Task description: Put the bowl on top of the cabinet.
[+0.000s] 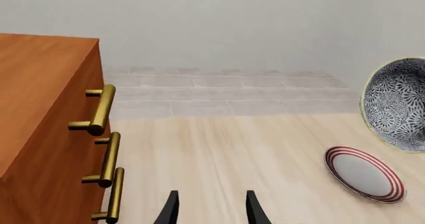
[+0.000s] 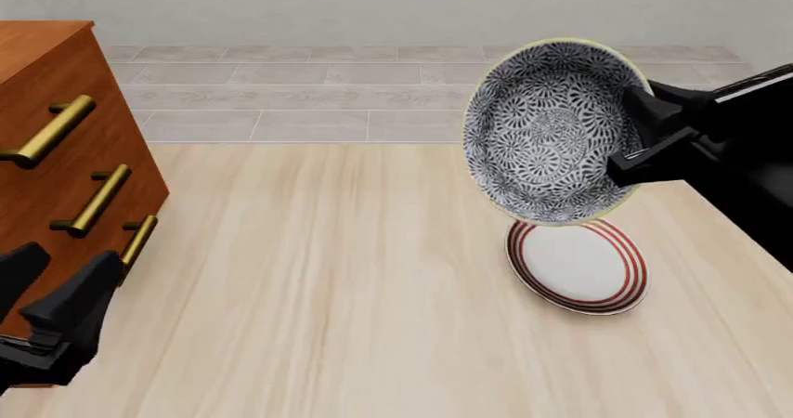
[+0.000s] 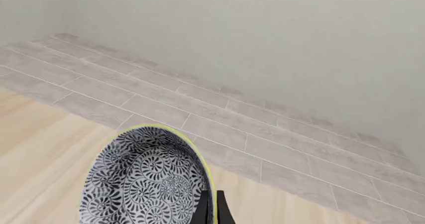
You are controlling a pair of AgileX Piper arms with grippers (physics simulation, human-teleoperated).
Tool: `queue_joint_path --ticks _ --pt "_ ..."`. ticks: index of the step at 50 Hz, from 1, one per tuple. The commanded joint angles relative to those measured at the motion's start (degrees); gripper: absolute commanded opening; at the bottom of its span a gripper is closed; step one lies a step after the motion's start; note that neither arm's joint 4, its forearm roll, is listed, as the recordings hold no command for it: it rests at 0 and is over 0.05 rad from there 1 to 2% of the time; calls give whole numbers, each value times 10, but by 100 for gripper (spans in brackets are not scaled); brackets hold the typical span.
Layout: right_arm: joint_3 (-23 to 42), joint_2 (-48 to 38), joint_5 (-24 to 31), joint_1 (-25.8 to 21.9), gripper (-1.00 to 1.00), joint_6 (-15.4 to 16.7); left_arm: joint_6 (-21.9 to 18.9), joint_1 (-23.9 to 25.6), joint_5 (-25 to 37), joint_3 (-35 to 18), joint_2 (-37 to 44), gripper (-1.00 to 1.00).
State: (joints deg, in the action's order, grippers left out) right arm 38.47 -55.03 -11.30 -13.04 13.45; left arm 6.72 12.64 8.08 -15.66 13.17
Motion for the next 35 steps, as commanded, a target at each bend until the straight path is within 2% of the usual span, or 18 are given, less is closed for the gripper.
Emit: queue_joint_path --ticks 1,4,6,8,13,14,18,23,25,30,35 --pt "11 6 4 -14 -100 -4 26 48 38 -80 55 100" --pt "13 6 5 -17 -100 -7 26 68 42 -97 68 100" --pt "14 6 7 -21 -100 -9 61 91 48 -112 84 100" --pt "16 7 8 -25 -100 -13 76 108 59 -130 102 100" --pt "21 8 12 -30 -100 -14 62 131 61 -158 111 100" --pt "24 8 13 -31 -100 -15 75 137 62 -169 122 100" --pt "28 6 14 -34 -100 -16 74 148 62 -180 134 100" --pt "30 0 10 -39 -100 -19 101 183 51 -187 177 100" --pt "30 -1 9 -40 -100 -19 97 184 50 -189 177 100" --pt "31 -1 10 -48 -100 -21 120 200 36 -203 221 100" --pt "33 -1 11 -51 -100 -24 118 214 22 -212 255 100"
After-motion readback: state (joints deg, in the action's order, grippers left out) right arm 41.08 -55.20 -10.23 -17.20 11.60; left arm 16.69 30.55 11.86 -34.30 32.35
